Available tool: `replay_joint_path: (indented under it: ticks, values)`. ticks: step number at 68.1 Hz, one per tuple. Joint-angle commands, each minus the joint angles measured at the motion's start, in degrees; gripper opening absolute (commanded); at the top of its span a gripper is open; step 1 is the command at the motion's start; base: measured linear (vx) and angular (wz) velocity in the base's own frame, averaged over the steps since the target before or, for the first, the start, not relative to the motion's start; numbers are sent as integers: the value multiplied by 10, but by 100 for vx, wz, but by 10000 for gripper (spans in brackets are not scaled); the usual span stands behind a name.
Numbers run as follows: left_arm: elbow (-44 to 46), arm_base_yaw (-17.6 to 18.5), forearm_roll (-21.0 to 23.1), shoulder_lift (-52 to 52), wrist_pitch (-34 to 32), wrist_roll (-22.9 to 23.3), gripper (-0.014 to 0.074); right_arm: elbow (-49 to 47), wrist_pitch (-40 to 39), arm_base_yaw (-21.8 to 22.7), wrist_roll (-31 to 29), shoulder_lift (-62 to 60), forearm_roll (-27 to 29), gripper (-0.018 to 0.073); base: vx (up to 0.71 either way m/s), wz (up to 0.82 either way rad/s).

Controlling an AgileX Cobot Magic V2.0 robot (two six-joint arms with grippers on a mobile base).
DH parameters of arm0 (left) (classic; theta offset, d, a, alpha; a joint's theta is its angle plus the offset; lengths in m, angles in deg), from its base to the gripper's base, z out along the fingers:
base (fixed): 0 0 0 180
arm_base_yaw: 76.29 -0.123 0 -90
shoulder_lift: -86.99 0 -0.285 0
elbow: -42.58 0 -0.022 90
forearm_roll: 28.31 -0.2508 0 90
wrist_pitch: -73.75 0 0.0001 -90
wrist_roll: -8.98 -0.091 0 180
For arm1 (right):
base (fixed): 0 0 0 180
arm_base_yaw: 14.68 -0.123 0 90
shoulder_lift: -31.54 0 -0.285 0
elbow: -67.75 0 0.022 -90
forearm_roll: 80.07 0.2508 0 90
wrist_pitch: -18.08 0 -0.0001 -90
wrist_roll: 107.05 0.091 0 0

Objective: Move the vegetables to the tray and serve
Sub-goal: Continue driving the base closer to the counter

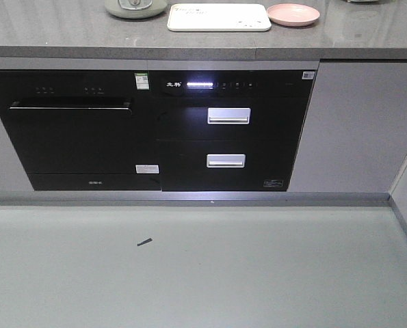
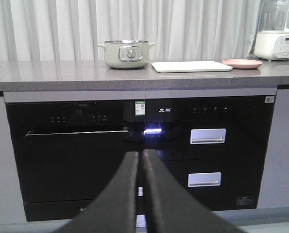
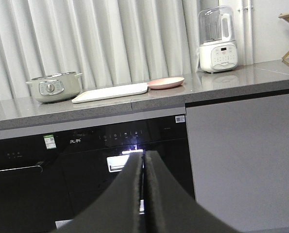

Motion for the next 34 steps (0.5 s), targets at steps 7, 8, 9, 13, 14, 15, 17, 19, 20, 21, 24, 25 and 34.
replay_joint_path:
  ticks: [7, 8, 9, 13, 14, 15, 17, 19, 20, 21, 24, 25, 34]
  values:
    - [-16, -2, 5, 8, -41, 4, -6, 9, -45, 1, -5, 6, -4, -6, 10, -3]
    - [-16, -2, 5, 8, -41, 4, -6, 9, -45, 1, -5, 6, -4, -6, 9, -4]
    - [-16, -2, 5, 8, -41, 4, -6, 9, -45, 1, -5, 6, -4, -6, 8, -3]
    - [-16, -2, 5, 8, -41, 4, -6, 9, -45, 1, -5, 6, -4, -6, 8, -3]
    - [-16, -2, 5, 8, -41, 4, -6, 9, -45, 1, -5, 6, -4, -6, 7, -3]
    - [-16, -2, 5, 8, -41, 4, -6, 9, -45, 1, -5, 6, -4, -6, 7, -3]
    - [-16, -2, 5, 8, -41, 4, -6, 9, -45, 1, -5, 6, -4, -6, 7, -4]
    - [-16, -2, 5, 8, -41, 4, -6, 9, -45, 1, -5, 6, -4, -6, 6, -4]
    - [-16, -2, 5, 8, -41, 4, -6, 9, -45, 1, -5, 6, -4, -6, 6, -4]
    - [-16, -2, 5, 8, -41, 4, -6, 9, -45, 1, -5, 6, -4, -6, 6, -5]
    - [-16, -2, 5, 8, -41, 4, -6, 9, -45, 1, -5, 6, -4, -6, 5, -5]
    - [-16, -2, 5, 8, -41, 4, -6, 9, -45, 1, -5, 6, -4, -6, 5, -5]
    - [-16, -2, 5, 8, -41, 4, -6, 9, -45, 1, -5, 6, -4, -6, 5, -7]
